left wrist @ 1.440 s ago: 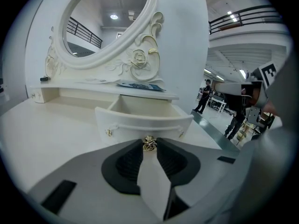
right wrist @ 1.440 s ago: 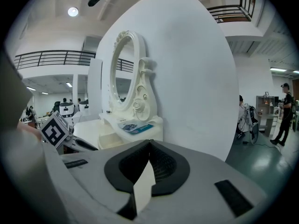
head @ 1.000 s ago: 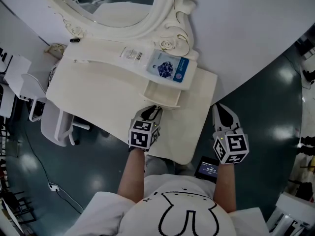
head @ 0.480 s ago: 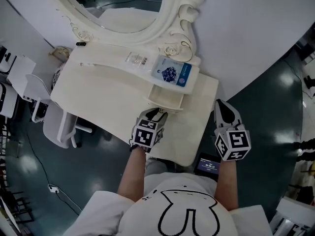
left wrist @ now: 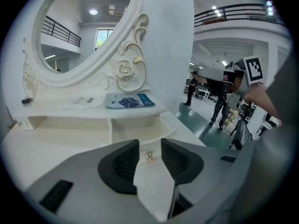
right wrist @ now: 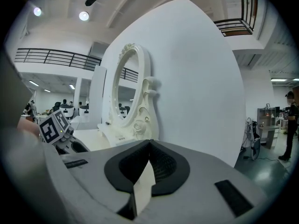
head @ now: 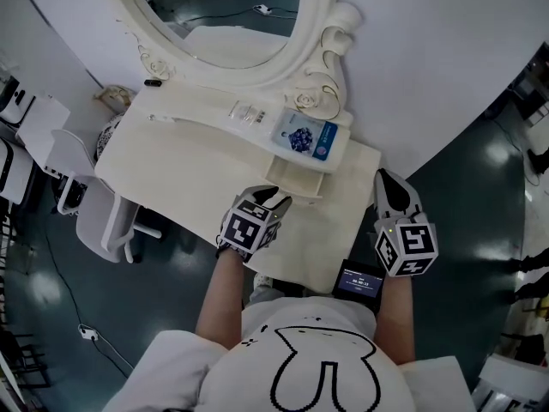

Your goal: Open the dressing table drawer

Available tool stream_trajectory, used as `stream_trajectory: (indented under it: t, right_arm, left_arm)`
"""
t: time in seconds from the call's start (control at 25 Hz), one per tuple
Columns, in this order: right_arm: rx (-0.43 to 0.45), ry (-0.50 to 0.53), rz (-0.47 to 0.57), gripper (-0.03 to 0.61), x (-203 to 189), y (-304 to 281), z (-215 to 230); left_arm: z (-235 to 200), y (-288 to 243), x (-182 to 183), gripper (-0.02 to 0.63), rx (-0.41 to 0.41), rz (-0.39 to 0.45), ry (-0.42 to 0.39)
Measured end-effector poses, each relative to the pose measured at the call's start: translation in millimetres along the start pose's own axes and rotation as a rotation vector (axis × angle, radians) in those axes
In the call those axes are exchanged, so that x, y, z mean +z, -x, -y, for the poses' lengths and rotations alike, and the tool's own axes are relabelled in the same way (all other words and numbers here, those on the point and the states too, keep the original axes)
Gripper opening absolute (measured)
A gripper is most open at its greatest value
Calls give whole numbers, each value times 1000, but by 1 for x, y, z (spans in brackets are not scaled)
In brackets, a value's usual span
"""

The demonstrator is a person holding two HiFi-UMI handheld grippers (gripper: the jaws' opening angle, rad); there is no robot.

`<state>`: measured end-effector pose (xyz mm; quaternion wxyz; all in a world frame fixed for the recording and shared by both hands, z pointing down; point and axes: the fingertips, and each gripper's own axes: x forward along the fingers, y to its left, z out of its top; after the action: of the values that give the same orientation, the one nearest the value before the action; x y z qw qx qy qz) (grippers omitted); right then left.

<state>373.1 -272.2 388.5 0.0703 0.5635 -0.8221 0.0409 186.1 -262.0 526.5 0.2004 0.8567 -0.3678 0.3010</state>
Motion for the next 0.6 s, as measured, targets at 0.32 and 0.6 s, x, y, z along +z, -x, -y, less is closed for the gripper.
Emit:
stream_trajectory:
  t: [0.32,0.6]
  right_arm:
    - [4,25,51,14,26,-2,-8]
    - [7,43,100,14,49,4,-15]
  left_arm:
    - [-32,40,56,160,67,194,14]
    - [-38,74,103,127,97,355,-21]
